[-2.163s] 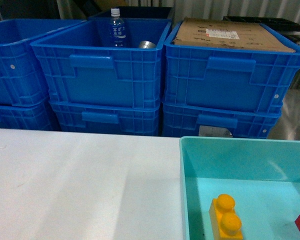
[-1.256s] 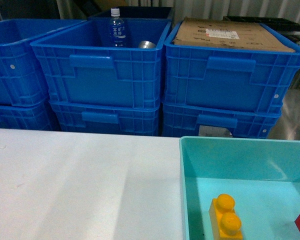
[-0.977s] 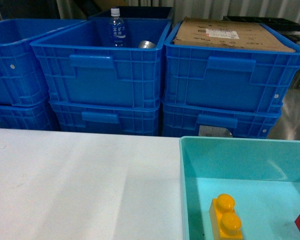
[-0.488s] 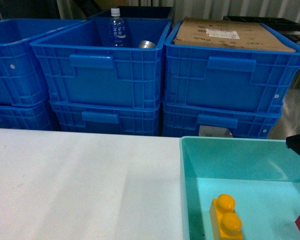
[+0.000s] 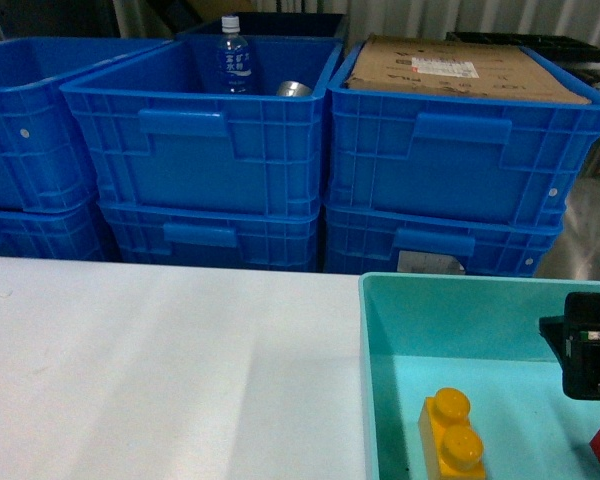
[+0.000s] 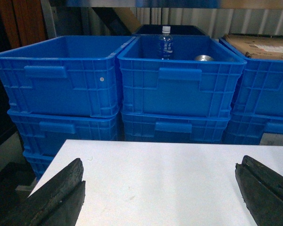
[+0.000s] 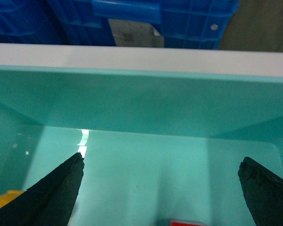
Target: Pick red block from blue box to shelf
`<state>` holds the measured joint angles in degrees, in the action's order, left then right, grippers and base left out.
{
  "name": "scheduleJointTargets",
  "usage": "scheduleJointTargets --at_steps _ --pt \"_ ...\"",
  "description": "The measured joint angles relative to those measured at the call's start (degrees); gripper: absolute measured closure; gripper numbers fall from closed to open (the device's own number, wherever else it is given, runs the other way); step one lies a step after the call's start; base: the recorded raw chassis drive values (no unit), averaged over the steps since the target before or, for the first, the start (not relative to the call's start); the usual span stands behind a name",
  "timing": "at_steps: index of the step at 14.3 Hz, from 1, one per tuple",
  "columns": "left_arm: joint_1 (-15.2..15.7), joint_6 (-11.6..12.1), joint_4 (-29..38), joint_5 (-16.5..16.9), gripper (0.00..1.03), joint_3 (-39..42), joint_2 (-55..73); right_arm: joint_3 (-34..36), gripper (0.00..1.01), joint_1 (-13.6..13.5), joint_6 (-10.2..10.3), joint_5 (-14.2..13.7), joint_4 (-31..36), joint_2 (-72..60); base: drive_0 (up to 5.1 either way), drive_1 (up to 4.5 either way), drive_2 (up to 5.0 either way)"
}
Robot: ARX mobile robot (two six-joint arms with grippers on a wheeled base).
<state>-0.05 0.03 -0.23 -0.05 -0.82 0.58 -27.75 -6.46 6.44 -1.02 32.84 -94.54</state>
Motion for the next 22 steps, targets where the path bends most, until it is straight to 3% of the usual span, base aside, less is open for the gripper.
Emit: scheduleJointTargets --at_steps 4,8,12,17,18,19,20,22 --pt "0.0 0.0 0.0 0.0 0.05 0.0 0.0 0.0 0.03 4.5 0.0 -0.1 2.2 -6.8 0.0 0.0 0.0" --pt "0.0 0.0 0.0 0.0 0.05 0.0 0.0 0.1 0.03 4.1 0.2 1.9 3.3 -9.9 0.0 0.0 0.0" --pt "0.0 0.0 0.0 0.0 0.05 0.0 0.0 0.5 0.03 2.7 0.9 0.3 5.4 -13.4 0.0 0.0 0.0" --pt "0.0 0.0 0.0 0.0 0.05 0.0 0.0 0.5 0.03 4.0 1.5 -0.9 9.6 -19.6 0.0 0.0 0.0" --pt "0.0 0.0 0.0 0.0 0.05 0.0 0.0 0.5 0.2 4.4 0.1 -1.5 13.3 -21.8 0.0 0.0 0.0" --pt "0.0 0.0 0.0 0.0 0.05 0.0 0.0 1.9 0.53 5.4 -1.6 -0.1 18.3 -23.4 0.0 0.0 0.0" --pt "0.0 0.0 0.0 0.0 0.05 0.0 0.0 3.2 0.64 5.3 -2.3 0.1 21.0 -24.0 0.0 0.0 0.0" --pt "0.0 0.0 0.0 0.0 0.05 0.0 0.0 4.9 0.72 5.2 -3.6 1.4 24.4 -24.3 0.0 0.0 0.0"
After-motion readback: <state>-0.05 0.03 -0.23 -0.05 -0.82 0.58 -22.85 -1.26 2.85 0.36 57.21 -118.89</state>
